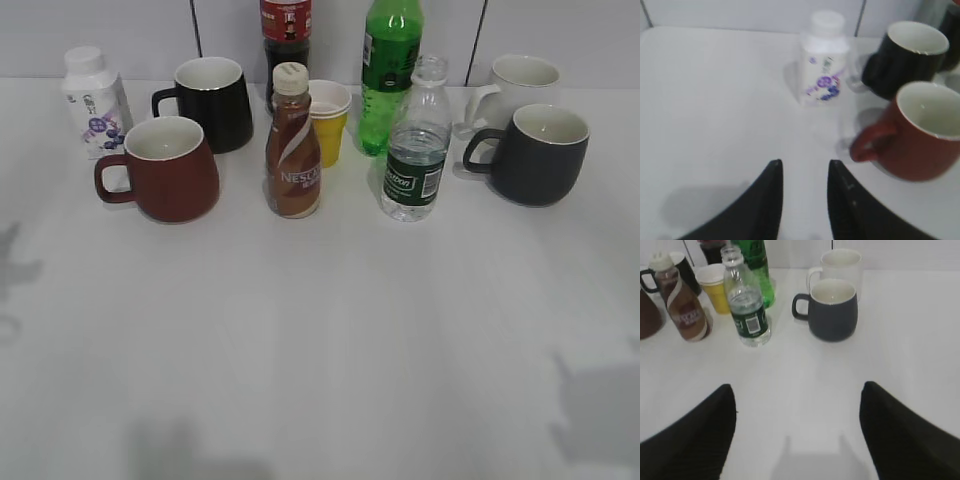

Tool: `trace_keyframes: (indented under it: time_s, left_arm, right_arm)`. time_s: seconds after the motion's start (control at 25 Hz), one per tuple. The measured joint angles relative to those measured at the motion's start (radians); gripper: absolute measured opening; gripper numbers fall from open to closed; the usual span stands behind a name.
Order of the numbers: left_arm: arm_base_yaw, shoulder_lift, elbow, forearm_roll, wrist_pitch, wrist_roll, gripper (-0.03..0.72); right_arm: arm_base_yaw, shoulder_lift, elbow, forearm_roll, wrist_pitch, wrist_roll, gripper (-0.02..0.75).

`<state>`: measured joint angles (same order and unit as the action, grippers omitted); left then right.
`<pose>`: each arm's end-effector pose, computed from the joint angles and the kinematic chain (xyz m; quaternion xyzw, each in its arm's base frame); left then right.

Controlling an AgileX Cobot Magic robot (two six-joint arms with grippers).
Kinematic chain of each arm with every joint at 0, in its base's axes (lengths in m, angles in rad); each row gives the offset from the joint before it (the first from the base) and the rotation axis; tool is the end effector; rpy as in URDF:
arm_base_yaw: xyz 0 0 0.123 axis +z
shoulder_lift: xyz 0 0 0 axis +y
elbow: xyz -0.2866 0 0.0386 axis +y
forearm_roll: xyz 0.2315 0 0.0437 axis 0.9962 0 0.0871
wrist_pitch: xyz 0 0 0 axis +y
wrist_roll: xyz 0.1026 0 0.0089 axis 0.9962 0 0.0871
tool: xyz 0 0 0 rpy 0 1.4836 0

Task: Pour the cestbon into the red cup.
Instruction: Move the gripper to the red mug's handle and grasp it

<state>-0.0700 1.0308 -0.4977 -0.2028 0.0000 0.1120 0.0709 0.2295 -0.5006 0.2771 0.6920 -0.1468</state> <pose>0.1997 -0.0140 0.2642 -0.0088 0.8459 -0.0428 0.5315 0.0361 0.0206 0.2984 -0.0523 0.8060 0.1116 0.5789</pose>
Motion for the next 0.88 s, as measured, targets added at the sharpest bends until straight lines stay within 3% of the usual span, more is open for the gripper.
trace_keyframes:
  time_s: [0.36,0.48,0.68,0.88]
  left_arm:
    - [-0.288,0.143,0.218,-0.009,-0.407,0.0,0.239]
    - [-0.309,0.241,0.224,-0.009,-0.515,0.0,0.258]
    - [-0.31,0.456,0.224,-0.009,-0.845,0.0,0.33]
    - [-0.31,0.645,0.221,-0.011,-1.067,0.0,0.343]
  right_arm:
    - [0.115,0.332,0.006,0.053,-0.272,-0.155,0.578]
    - [0.132,0.46,0.006,0.056,-0.359,-0.18,0.578]
    - [0.133,0.656,0.007,0.057,-0.55,-0.184,0.578]
    - [0.133,0.771,0.007,0.059,-0.666,-0.184,0.578]
